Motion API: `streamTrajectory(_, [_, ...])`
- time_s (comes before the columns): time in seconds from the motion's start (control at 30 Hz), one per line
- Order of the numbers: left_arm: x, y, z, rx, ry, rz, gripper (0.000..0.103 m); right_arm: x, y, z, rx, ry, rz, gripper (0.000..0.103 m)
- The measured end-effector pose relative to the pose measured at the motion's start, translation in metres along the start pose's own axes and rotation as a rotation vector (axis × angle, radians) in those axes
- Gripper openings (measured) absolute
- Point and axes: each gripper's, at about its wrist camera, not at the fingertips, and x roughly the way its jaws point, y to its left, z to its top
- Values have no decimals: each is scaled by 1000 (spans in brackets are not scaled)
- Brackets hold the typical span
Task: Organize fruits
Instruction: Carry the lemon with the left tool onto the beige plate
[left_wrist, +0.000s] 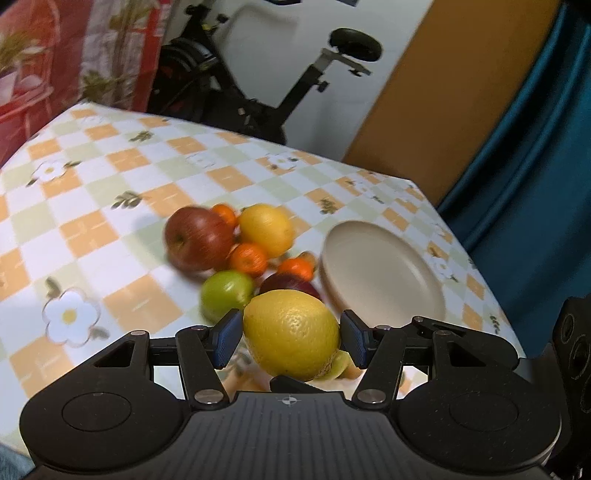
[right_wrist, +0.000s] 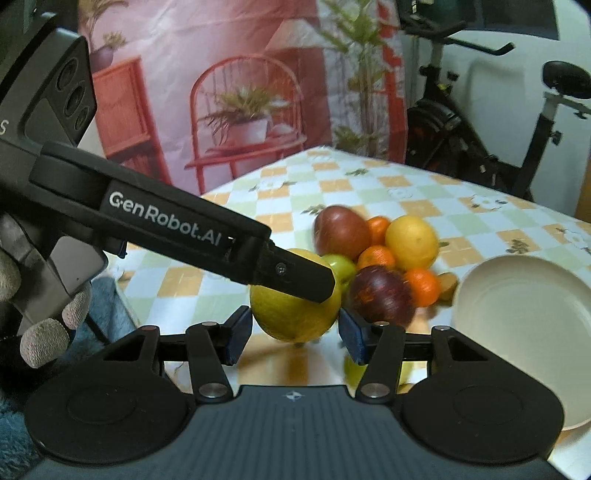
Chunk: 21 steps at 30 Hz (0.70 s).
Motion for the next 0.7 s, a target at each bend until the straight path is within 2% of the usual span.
streamTrajectory(0.37, [31,-44,28,162,30,-45,61,-27,-35,2,84,-87,-86,55])
streamTrajectory(0.7, [85,-65,47,218,81,-75,61,-30,-75,-3,165,-117,-169,55])
